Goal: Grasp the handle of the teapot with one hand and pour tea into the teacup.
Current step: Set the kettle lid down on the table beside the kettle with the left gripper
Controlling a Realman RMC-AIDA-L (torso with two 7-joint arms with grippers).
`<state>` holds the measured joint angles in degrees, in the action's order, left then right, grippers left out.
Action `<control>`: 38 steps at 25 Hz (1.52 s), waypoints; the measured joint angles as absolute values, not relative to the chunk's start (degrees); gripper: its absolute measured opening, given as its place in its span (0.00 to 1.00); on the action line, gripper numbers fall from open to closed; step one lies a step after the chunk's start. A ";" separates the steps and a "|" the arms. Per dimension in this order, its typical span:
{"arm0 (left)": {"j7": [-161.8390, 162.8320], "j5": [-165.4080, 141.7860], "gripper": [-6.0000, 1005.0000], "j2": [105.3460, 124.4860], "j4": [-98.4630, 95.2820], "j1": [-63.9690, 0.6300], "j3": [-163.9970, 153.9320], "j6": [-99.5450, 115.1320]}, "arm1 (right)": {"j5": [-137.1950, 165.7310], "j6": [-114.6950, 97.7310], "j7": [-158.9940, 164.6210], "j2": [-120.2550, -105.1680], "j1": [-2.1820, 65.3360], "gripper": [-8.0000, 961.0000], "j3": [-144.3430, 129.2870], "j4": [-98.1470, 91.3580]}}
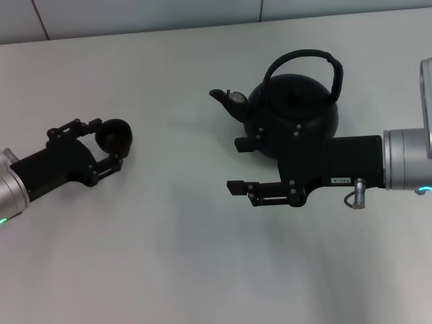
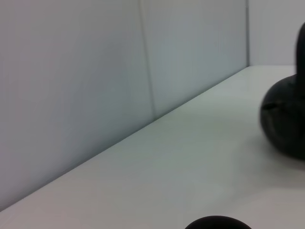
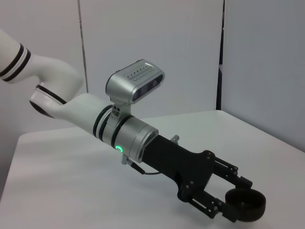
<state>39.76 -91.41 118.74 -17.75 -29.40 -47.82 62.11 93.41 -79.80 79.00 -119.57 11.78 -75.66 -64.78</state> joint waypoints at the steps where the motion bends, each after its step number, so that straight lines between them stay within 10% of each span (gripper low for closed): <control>1: 39.76 -91.41 0.69 118.74 -17.75 -29.40 -47.82 62.11 | 93.40 -79.80 79.00 -119.56 11.80 0.69 -75.68 -64.77; 38: 40.59 -90.87 0.72 119.08 -17.48 -32.20 -55.84 70.79 | 92.28 -79.86 78.89 -119.54 11.80 0.68 -76.92 -64.69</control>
